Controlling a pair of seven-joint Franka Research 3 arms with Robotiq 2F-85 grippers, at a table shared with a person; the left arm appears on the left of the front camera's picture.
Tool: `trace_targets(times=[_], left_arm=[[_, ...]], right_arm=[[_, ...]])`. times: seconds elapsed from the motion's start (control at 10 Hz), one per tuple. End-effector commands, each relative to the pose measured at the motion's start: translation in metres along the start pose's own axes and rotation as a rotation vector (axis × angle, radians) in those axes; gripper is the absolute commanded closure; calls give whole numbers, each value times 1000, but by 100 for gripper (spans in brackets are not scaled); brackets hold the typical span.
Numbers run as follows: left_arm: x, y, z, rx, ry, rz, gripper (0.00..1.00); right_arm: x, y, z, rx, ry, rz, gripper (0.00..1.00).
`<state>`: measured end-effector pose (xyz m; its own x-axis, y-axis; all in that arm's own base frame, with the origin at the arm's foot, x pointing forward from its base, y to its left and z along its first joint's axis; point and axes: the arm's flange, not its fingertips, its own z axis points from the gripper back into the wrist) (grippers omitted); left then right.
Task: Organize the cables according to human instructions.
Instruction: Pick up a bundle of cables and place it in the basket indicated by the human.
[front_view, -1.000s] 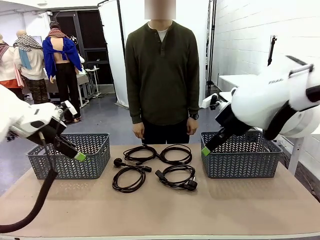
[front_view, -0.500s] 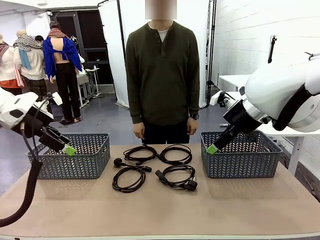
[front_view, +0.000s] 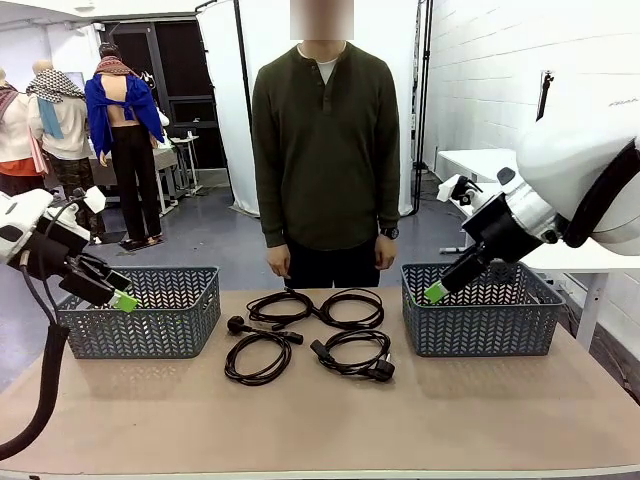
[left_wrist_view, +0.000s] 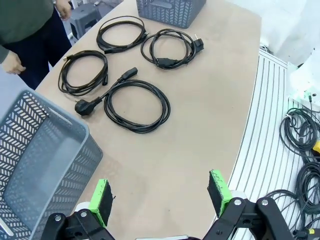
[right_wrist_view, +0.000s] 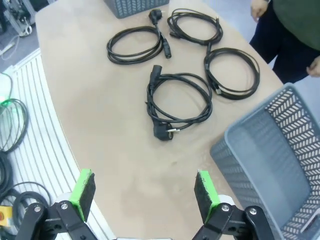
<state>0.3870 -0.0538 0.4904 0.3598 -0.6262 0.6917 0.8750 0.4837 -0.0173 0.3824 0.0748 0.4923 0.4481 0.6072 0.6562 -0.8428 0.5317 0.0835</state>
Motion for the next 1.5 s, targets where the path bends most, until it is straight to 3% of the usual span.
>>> trace_targets(times=[0.0, 1.4], left_arm=[[1, -1, 0, 2, 11, 8, 0], [1, -1, 0, 2, 11, 8, 0]], right_arm=[[2, 0, -1, -3, -12, 18, 0], [0, 0, 0, 0, 0, 0, 0]])
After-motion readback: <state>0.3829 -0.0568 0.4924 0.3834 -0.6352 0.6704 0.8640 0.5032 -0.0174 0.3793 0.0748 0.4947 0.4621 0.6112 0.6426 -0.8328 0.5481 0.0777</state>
